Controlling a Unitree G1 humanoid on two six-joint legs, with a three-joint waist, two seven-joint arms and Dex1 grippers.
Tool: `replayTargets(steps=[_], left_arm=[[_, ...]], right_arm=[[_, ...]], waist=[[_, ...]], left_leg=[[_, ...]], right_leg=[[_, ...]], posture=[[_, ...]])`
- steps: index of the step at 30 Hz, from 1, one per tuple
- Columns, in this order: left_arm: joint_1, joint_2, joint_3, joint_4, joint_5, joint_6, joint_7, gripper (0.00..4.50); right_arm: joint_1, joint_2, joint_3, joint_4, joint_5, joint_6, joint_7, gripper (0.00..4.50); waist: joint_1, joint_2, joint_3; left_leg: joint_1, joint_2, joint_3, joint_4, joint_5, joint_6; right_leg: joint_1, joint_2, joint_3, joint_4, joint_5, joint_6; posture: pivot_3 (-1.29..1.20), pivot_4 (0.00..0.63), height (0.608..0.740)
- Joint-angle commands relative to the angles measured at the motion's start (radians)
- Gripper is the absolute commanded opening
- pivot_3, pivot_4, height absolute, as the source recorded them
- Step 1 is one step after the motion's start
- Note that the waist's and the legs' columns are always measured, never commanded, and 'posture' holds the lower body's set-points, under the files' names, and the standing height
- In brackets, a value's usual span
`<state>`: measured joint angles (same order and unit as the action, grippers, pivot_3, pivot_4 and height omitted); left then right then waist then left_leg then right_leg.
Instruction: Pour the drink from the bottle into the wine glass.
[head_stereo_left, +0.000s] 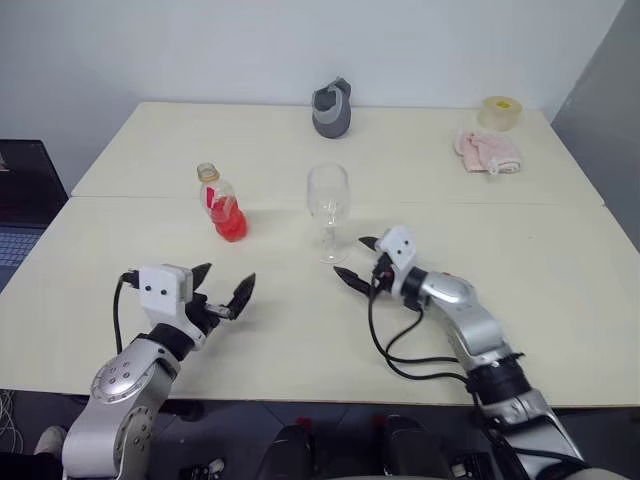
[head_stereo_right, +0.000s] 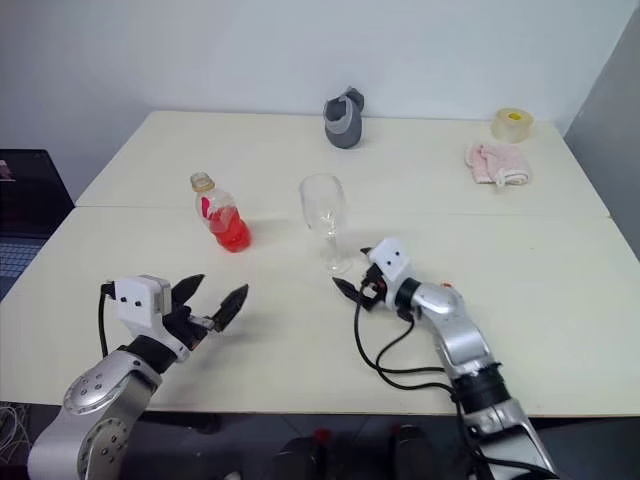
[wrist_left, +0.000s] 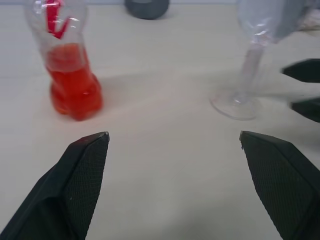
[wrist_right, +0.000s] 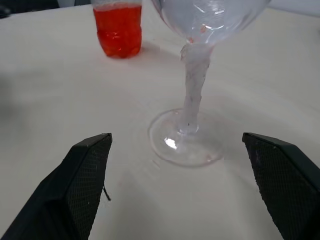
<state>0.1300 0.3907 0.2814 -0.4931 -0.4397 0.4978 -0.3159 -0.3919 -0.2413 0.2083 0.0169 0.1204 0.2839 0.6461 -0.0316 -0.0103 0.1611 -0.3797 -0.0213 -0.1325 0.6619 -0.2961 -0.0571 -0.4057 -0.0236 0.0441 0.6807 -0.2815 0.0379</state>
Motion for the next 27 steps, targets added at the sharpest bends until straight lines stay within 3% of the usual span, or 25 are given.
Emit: replayTargets(steps=[1, 8, 19, 27], left_arm=[[-0.03, -0.027, -0.004, 0.021, 0.065, -0.052, 0.062, 4.5], [-0.178, -0.035, 0.003, 0.207, 0.15, -0.156, 0.104, 4.5], [-0.446, 0.011, -0.027, 0.563, 0.216, -0.306, 0.037, 4.5], [-0.553, 0.005, -0.033, 0.692, 0.194, -0.324, -0.024, 4.5]], right_arm=[[0.089, -0.087, -0.037, -0.286, 0.085, 0.119, 0.05, 4.46], [0.164, -0.179, -0.139, -0.6, 0.352, 0.328, 0.091, 4.46], [0.132, -0.151, -0.111, -0.615, 0.381, 0.353, -0.002, 4.46], [0.134, -0.144, -0.099, -0.623, 0.385, 0.351, -0.028, 4.46]], waist=[[0.001, 0.0, 0.0], [-0.001, -0.001, 0.0], [0.002, -0.002, -0.001], [-0.001, -0.002, -0.001]], left_leg=[[0.0, 0.0, -0.001, 0.0, 0.0, 0.0], [0.0, 0.0, 0.0, 0.0, -0.001, 0.001], [0.0, -0.001, 0.0, 0.001, 0.0, -0.001], [0.0, -0.001, -0.001, 0.001, 0.001, -0.001]], right_leg=[[0.0, 0.0, 0.0, 0.0, 0.0, 0.0], [0.001, 0.001, -0.001, 0.0, 0.0, 0.0], [0.001, 0.0, -0.002, 0.0, 0.0, 0.0], [0.0, 0.0, -0.002, 0.0, 0.0, 0.0]], posture=[[0.0, 0.15, 0.74], [0.0, 0.15, 0.74], [0.0, 0.15, 0.74], [0.0, 0.15, 0.74]])
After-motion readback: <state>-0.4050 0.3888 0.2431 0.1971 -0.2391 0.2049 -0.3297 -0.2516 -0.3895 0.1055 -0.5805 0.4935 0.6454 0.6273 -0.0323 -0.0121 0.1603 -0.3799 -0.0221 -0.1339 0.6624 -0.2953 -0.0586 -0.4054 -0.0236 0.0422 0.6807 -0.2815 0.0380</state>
